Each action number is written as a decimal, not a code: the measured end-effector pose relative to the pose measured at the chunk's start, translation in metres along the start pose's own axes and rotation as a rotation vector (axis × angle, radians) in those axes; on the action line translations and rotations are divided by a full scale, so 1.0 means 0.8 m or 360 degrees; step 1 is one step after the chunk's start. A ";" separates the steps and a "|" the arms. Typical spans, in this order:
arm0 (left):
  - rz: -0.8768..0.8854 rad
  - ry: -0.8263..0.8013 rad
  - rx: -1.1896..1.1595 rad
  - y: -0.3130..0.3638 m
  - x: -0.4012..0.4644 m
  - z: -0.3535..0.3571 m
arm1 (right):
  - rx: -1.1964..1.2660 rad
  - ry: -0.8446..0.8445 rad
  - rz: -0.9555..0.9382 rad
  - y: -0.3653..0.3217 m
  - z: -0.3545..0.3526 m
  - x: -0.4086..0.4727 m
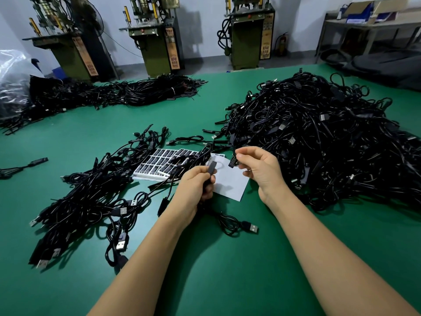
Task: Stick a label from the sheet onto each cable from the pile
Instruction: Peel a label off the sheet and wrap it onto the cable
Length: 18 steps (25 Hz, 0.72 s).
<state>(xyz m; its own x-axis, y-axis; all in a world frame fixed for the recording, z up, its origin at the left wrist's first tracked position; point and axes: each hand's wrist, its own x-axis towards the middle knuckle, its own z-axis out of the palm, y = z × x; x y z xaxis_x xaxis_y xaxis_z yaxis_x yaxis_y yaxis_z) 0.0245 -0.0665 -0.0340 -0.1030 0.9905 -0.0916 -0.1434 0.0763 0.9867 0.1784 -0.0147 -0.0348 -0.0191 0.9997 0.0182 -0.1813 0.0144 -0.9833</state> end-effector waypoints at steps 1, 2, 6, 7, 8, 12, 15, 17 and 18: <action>-0.0012 -0.0039 0.0027 -0.001 0.001 0.001 | 0.0009 0.0034 -0.0031 0.001 0.001 0.000; -0.0016 -0.0081 0.0015 -0.003 0.001 0.002 | 0.0011 0.0070 -0.0066 0.002 0.002 -0.001; 0.0018 -0.0123 -0.0038 -0.006 0.000 0.003 | -0.0066 0.0146 -0.0262 0.005 0.010 -0.006; 0.0013 -0.0107 -0.0035 -0.006 0.001 0.004 | -0.0090 0.0144 -0.0303 0.005 0.013 -0.007; 0.0007 -0.0093 -0.0031 -0.007 0.002 0.005 | -0.0104 0.0133 -0.0325 0.006 0.017 -0.008; -0.0049 -0.0123 -0.0081 -0.006 0.005 0.004 | -0.0029 0.0056 -0.0258 0.010 0.028 -0.011; -0.0121 -0.0180 -0.0181 -0.003 0.006 -0.001 | -0.0002 0.0043 -0.0212 0.015 0.029 -0.011; -0.0137 -0.0187 -0.0185 -0.003 0.006 -0.003 | 0.0003 0.0033 -0.0202 0.015 0.029 -0.010; -0.0139 -0.0192 -0.0176 -0.003 0.007 -0.003 | 0.0000 0.0022 -0.0200 0.015 0.029 -0.010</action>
<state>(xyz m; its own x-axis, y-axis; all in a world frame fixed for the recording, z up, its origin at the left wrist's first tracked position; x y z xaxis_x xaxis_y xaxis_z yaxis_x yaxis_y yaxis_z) 0.0218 -0.0617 -0.0374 0.0323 0.9877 -0.1532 -0.2548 0.1563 0.9543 0.1537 -0.0231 -0.0426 0.0171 0.9902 0.1389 -0.1815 0.1397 -0.9734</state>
